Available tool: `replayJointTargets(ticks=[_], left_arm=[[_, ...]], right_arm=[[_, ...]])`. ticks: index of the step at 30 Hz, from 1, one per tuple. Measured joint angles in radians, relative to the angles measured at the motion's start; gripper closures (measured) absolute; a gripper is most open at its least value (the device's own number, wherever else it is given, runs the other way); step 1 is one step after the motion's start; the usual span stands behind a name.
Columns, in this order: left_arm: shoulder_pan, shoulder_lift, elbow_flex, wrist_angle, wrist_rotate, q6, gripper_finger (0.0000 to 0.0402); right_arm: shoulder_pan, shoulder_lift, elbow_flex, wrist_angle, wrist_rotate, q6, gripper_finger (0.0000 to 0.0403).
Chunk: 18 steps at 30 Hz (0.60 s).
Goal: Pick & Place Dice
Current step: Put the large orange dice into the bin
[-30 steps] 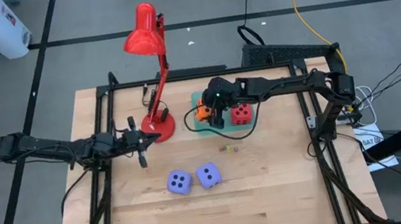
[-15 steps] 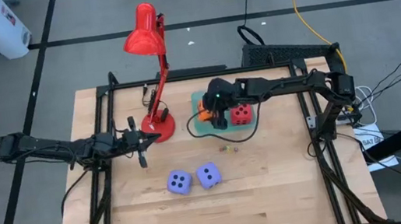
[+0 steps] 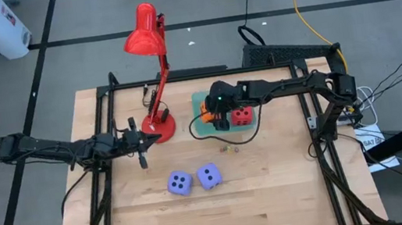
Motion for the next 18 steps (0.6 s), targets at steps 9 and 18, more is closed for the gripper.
replayJointTargets(ticks=[9,18], left_arm=[[0.001,0.178,0.000,0.149,-0.015,-0.034,0.0397],[0.019,0.521,0.130,0.335,0.039,0.025,0.0399]], right_arm=[[0.015,-0.001,-0.011,-0.009,0.003,-0.091,0.0003],[0.013,-0.001,-0.012,-0.010,-0.056,-0.077,0.0005]])
